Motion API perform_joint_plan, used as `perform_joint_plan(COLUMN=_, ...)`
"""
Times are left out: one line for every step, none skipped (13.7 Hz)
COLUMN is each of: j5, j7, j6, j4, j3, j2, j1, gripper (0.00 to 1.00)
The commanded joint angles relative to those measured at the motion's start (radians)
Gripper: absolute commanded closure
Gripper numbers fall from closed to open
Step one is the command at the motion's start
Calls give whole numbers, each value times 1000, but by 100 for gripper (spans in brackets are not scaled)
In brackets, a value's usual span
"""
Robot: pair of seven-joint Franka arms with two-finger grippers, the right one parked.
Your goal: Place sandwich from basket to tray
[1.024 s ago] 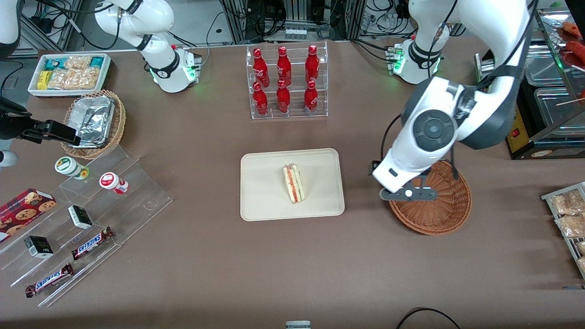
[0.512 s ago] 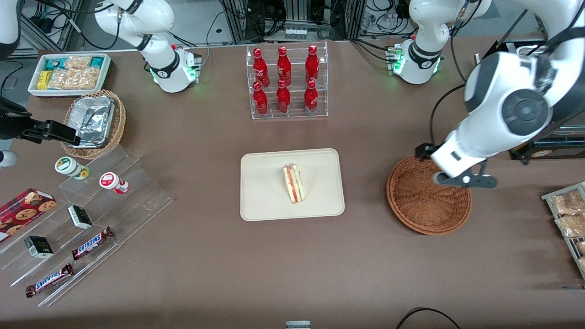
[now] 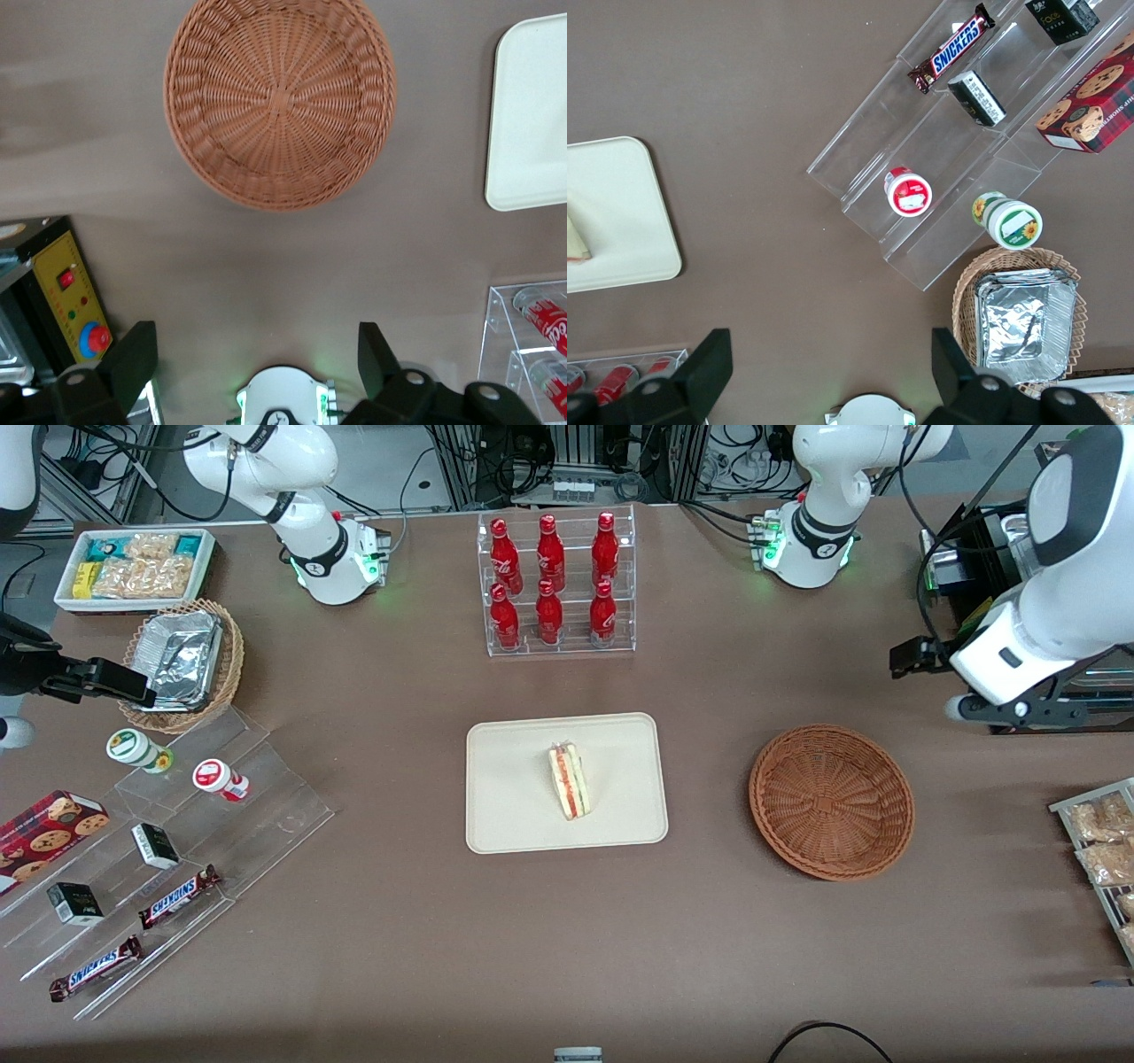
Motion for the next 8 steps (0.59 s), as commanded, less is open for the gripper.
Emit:
perform_joint_plan(j5=-1, j7=13, j6=-38, j4=11, j3=98, j2=-44, j1=-75, gripper=0)
perform_joint_plan(j5=2, j7=13, j6=-47, j4=11, j3=102, j2=-56, j1=-75, gripper=0)
perform_joint_plan(j5=3, j7=13, j6=-62, j4=19, j3=105, j2=-60, j1=-75, gripper=0)
perform_joint_plan(j5=3, j7=13, j6=-76, j4=37, j3=111, j2=-59, j1=-75, gripper=0)
perform_joint_plan(j5=3, j7=14, j6=-85, j4=51, j3=123, j2=-59, j1=-75, gripper=0)
perform_joint_plan(j5=3, j7=13, j6=-85, j4=52, j3=131, j2=-59, j1=-75, gripper=0)
perform_joint_plan(j5=3, j7=13, j6=-85, j4=54, j3=135, j2=-59, j1=-75, gripper=0)
perform_joint_plan(j5=3, j7=13, j6=-84, j4=54, j3=144, j2=-59, j1=-75, gripper=0)
